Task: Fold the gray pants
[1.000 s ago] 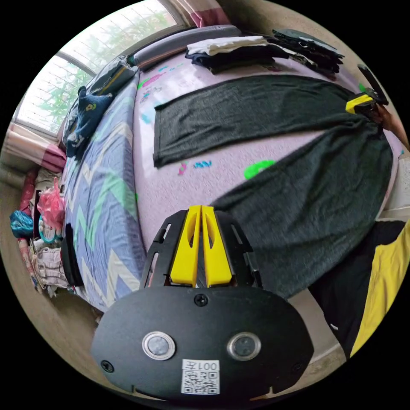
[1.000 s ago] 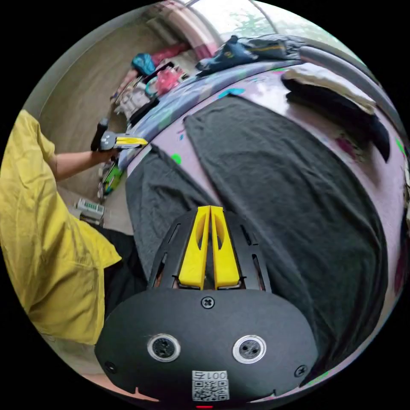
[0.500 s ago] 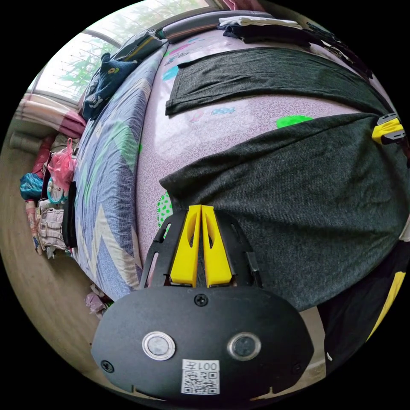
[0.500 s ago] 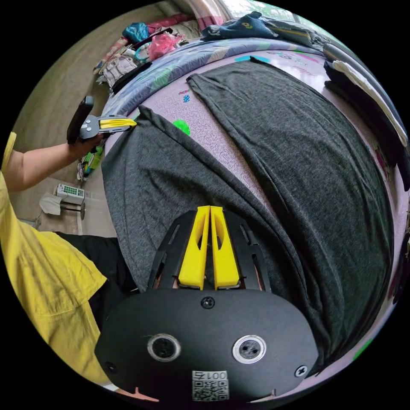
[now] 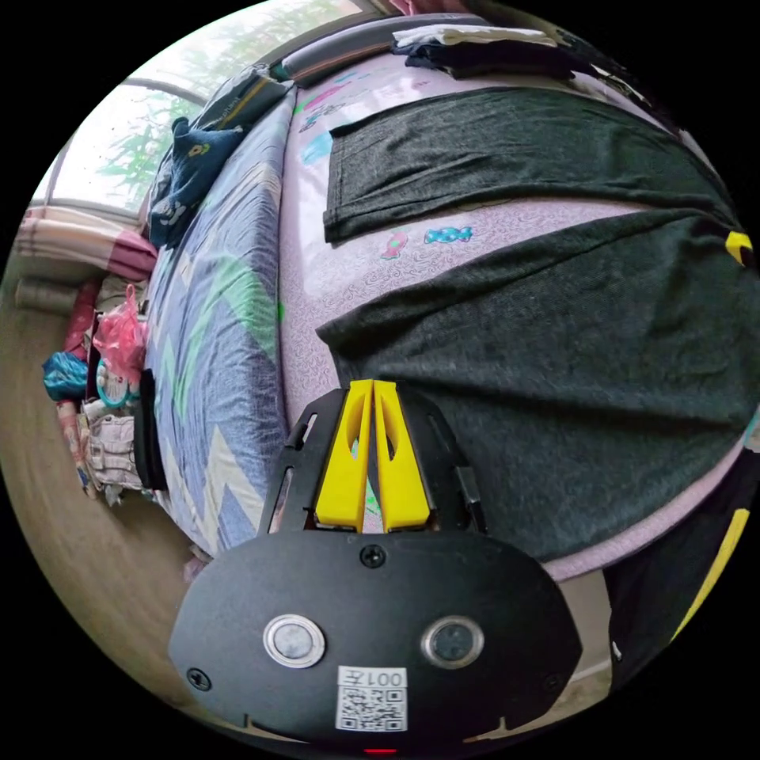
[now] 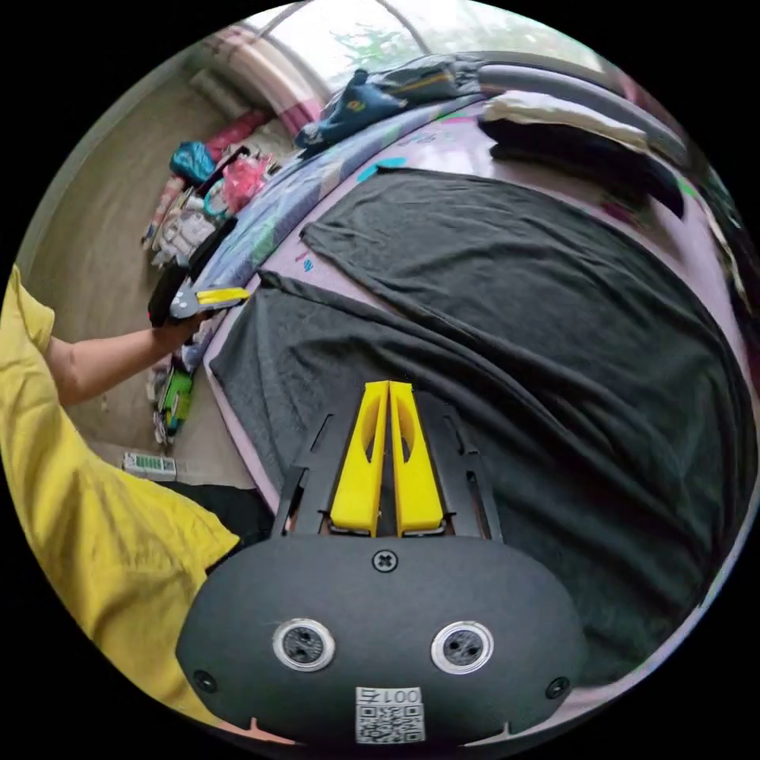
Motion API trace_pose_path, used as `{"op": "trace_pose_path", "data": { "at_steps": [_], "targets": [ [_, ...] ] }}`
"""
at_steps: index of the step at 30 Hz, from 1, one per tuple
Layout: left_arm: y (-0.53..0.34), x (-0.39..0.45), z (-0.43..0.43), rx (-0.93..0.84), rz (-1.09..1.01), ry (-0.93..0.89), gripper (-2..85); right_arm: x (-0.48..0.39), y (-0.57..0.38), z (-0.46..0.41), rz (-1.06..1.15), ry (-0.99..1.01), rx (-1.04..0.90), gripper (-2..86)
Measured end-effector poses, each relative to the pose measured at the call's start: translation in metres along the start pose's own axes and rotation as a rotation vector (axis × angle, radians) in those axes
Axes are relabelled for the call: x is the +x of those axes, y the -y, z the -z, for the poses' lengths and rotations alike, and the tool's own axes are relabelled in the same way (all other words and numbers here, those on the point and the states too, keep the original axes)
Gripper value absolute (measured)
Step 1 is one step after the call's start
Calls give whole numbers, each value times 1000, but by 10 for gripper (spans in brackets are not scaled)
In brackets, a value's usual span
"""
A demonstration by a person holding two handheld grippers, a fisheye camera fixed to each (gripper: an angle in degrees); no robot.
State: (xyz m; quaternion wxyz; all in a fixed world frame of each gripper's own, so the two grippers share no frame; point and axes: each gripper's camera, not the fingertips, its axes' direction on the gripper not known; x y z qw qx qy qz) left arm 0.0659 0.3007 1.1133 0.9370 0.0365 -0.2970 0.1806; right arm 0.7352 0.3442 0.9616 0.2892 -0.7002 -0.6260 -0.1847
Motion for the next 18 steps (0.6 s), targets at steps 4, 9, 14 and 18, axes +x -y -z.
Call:
{"op": "trace_pose_path", "data": {
  "at_steps": [4, 9, 14, 18],
  "targets": [
    [-30, 9, 25, -26, 6, -114, -13, 63, -91, 97, -318, -209, 29, 2],
    [-54, 35, 42, -92, -32, -217, -13, 139, -204, 205, -790, -364, 97, 3],
    [-55, 57, 37, -140, -12, -235, -13, 198, -270, 235, -1058, -213, 244, 4],
    [-55, 74, 33, -187, -13, -234, -14, 206, -273, 225, -1024, -149, 226, 4]
  ]
}}
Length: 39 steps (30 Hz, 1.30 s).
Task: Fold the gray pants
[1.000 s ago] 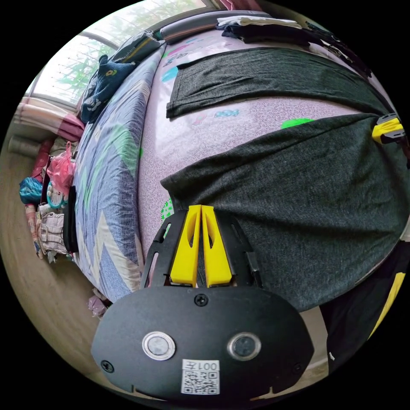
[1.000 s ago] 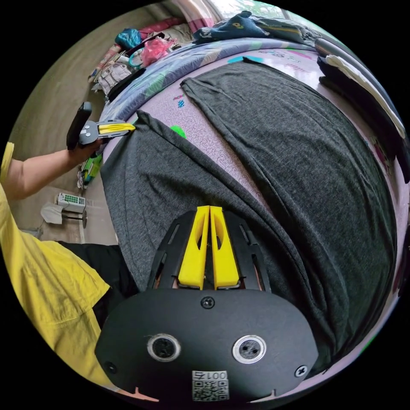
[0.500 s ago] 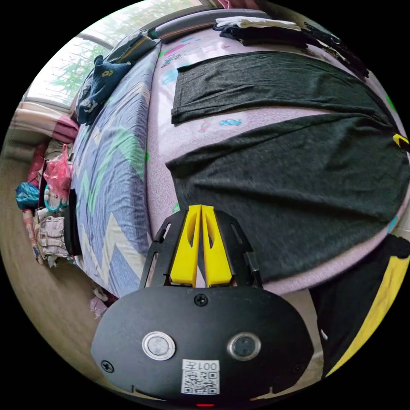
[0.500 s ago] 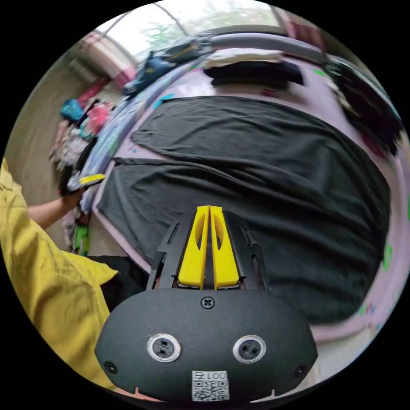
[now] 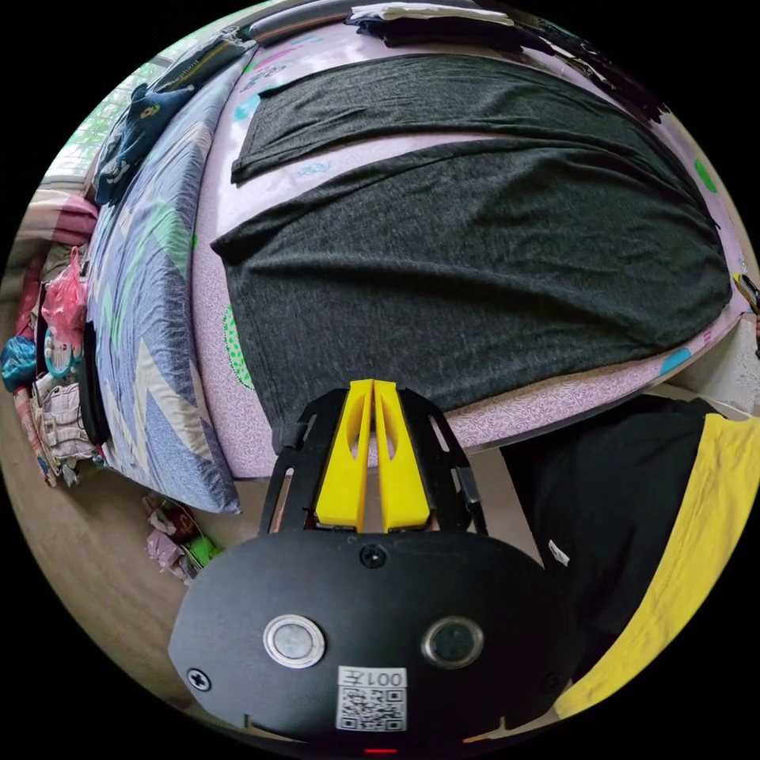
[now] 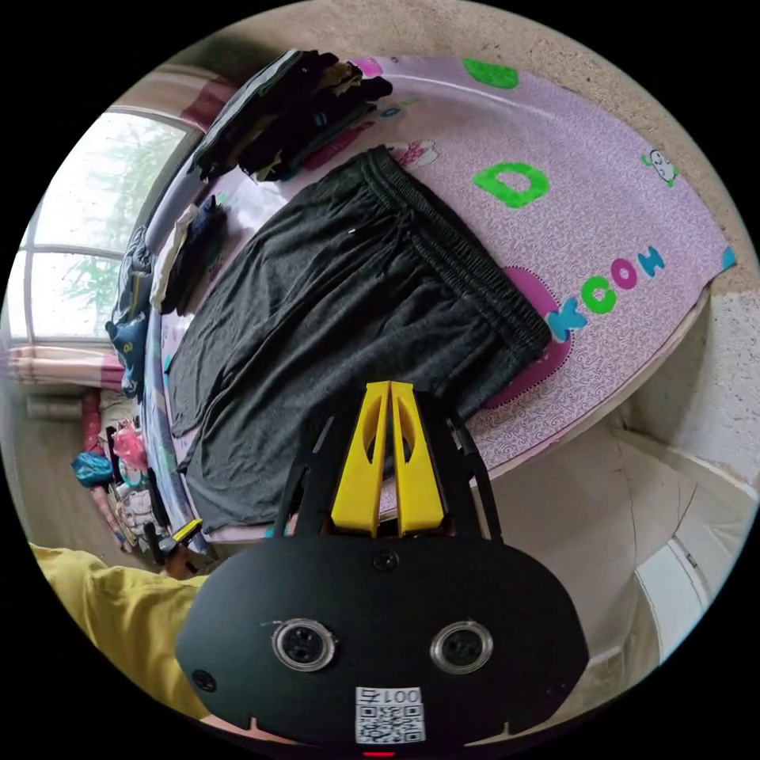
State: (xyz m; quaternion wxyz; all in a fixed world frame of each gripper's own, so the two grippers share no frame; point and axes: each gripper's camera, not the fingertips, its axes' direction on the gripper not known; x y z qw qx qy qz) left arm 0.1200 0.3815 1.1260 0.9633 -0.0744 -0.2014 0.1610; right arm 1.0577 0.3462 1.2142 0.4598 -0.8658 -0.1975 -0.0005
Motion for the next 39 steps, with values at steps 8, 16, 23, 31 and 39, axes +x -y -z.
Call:
{"op": "trace_pose_path", "data": {
  "at_steps": [8, 16, 23, 31, 39],
  "targets": [
    [-20, 18, 5, -11, 79, 5, -14, 18, 10, -32, 36, -50, -173, 2],
    [-24, 40, -6, 23, 56, 69, -13, 5, 23, -20, 35, -104, -214, 1],
    [-21, 45, -27, 20, 87, 72, -14, -11, 31, -13, 38, -138, -251, 1],
    [-50, 47, -31, -28, 34, 83, -14, -33, 30, -7, 88, -226, -280, 1],
    [-63, 32, -29, -72, 111, 36, -15, -34, 22, 6, 46, -221, -296, 1]
  ]
}}
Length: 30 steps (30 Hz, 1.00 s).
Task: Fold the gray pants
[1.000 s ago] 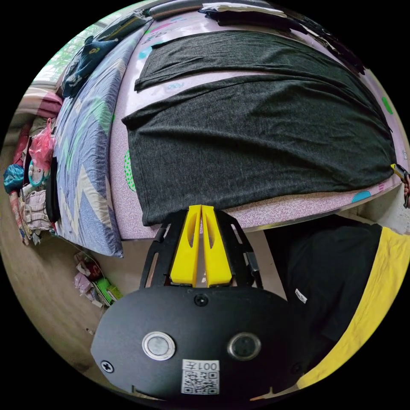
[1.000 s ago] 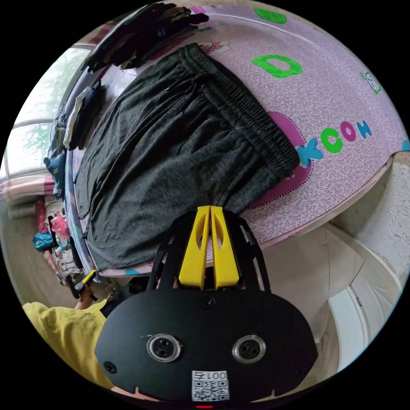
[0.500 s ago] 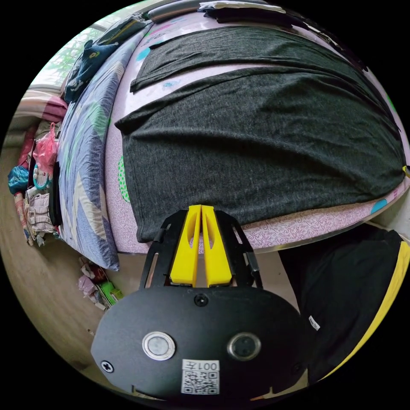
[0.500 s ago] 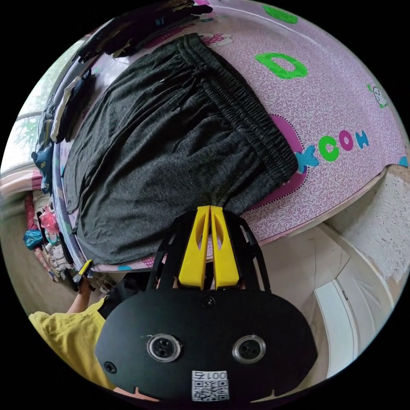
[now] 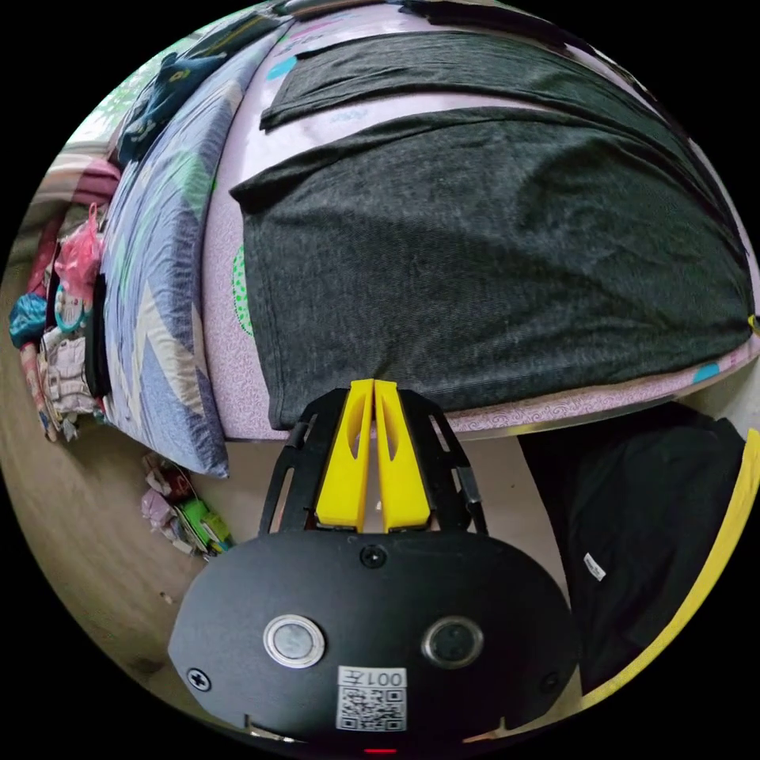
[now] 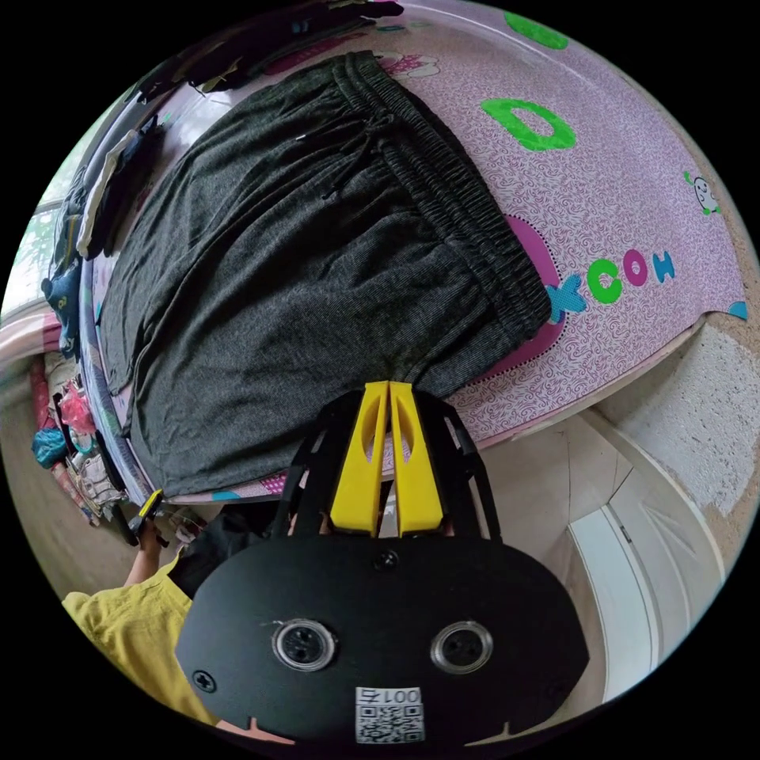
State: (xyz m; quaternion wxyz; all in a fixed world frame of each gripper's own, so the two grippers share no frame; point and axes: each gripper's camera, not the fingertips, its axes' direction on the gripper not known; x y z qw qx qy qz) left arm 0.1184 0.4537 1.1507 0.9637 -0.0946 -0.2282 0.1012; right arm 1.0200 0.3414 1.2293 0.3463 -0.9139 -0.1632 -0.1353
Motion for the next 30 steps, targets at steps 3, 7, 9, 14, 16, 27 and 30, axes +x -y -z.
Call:
{"op": "trace_pose_path", "data": {
  "at_steps": [3, 7, 9, 14, 16, 27, 30],
  "targets": [
    [-10, -14, 4, -6, 74, -5, -15, 5, -14, 9, -34, 39, 35, 1],
    [-22, -24, 22, 39, 129, -17, -15, 23, -42, 29, -111, 140, 143, 1],
    [-26, -25, 31, 65, 147, -34, -15, 34, -57, 39, -133, 198, 209, 1],
    [-36, -21, 50, 120, 191, -108, -15, 76, -109, 62, -202, 385, 420, 2],
    [-42, -16, 60, 156, 210, -178, -15, 86, -125, 70, -197, 417, 471, 2],
    [-58, 10, 119, 308, 139, -346, -15, 73, -164, 104, 170, 547, 572, 2],
    [-67, 19, 131, 324, 126, -339, -15, 55, -168, 109, 292, 492, 552, 2]
  ]
}}
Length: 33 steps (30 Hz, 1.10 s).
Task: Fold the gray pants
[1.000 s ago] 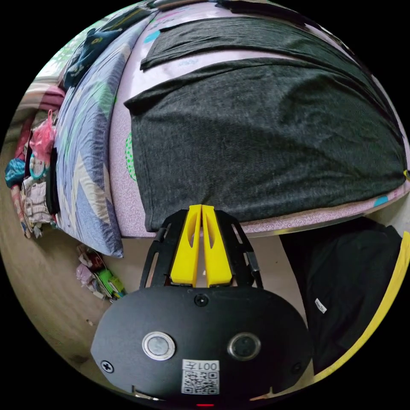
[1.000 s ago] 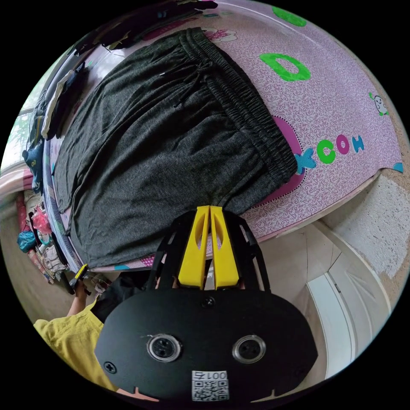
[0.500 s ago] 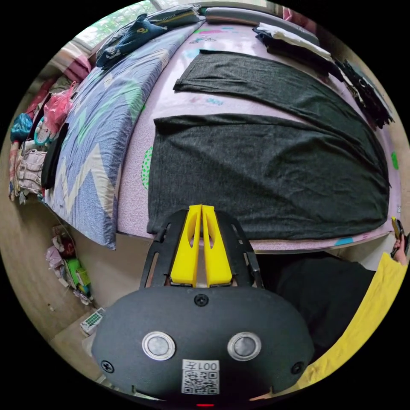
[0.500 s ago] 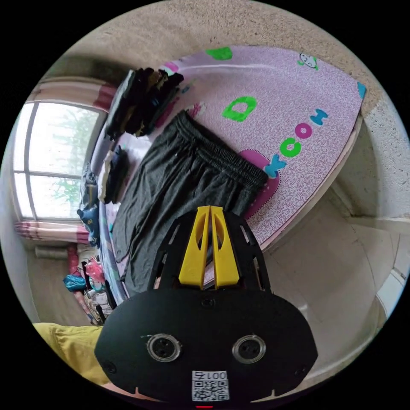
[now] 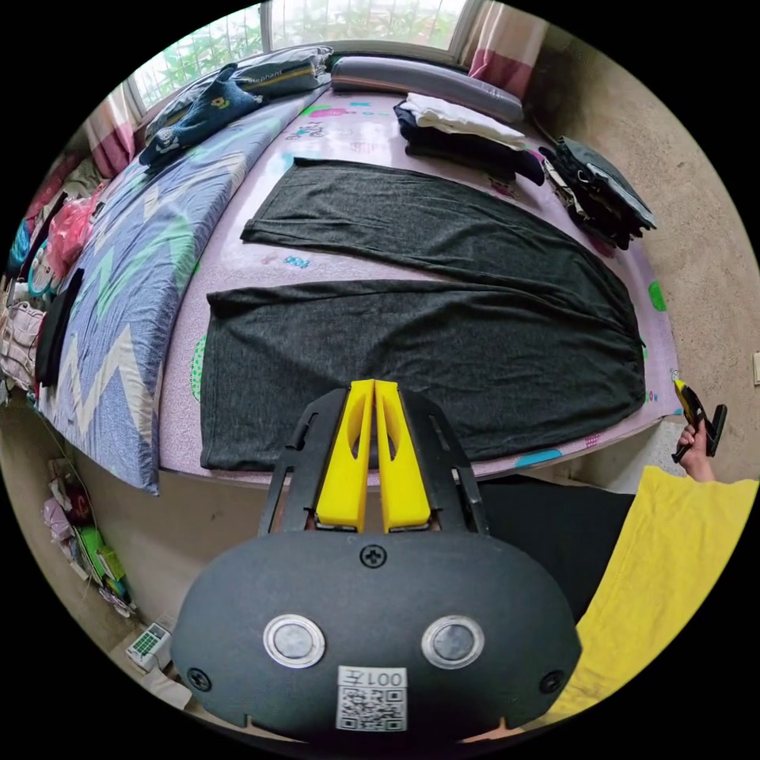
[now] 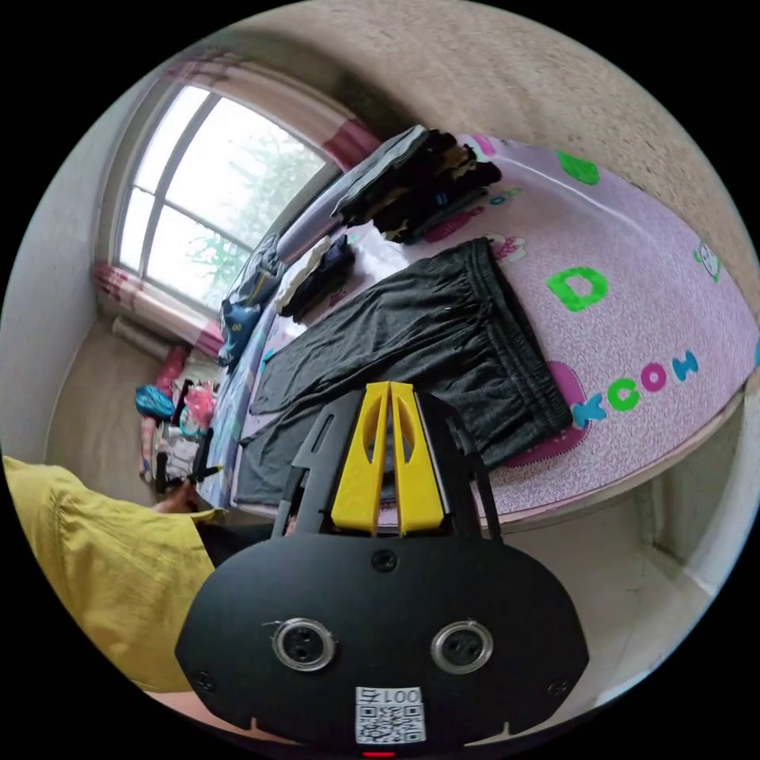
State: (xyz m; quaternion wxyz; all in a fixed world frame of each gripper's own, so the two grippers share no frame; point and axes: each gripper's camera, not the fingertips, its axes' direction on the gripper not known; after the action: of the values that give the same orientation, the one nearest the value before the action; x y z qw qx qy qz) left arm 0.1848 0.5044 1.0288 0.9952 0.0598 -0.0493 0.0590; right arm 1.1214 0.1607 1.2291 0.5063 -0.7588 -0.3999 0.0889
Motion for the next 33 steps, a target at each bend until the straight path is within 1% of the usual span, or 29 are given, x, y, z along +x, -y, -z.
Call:
{"op": "trace_pose_path", "data": {
  "at_steps": [5, 11, 16, 23, 33],
  "targets": [
    [-15, 10, 16, 16, 28, -8, -16, -24, -2, -16, 192, -80, -127, 2],
    [-29, 12, 29, 11, 98, -19, -16, -32, -7, -35, 292, -105, -216, 3],
    [-32, 9, 42, 16, 171, -37, -16, -34, -2, -48, 338, -103, -258, 3],
    [-21, 9, 60, 4, 172, -22, -16, -43, 14, -75, 380, -84, -283, 3],
    [37, -11, 81, -22, 159, -6, -15, -63, 32, -126, 394, -69, -313, 3]
  ]
}}
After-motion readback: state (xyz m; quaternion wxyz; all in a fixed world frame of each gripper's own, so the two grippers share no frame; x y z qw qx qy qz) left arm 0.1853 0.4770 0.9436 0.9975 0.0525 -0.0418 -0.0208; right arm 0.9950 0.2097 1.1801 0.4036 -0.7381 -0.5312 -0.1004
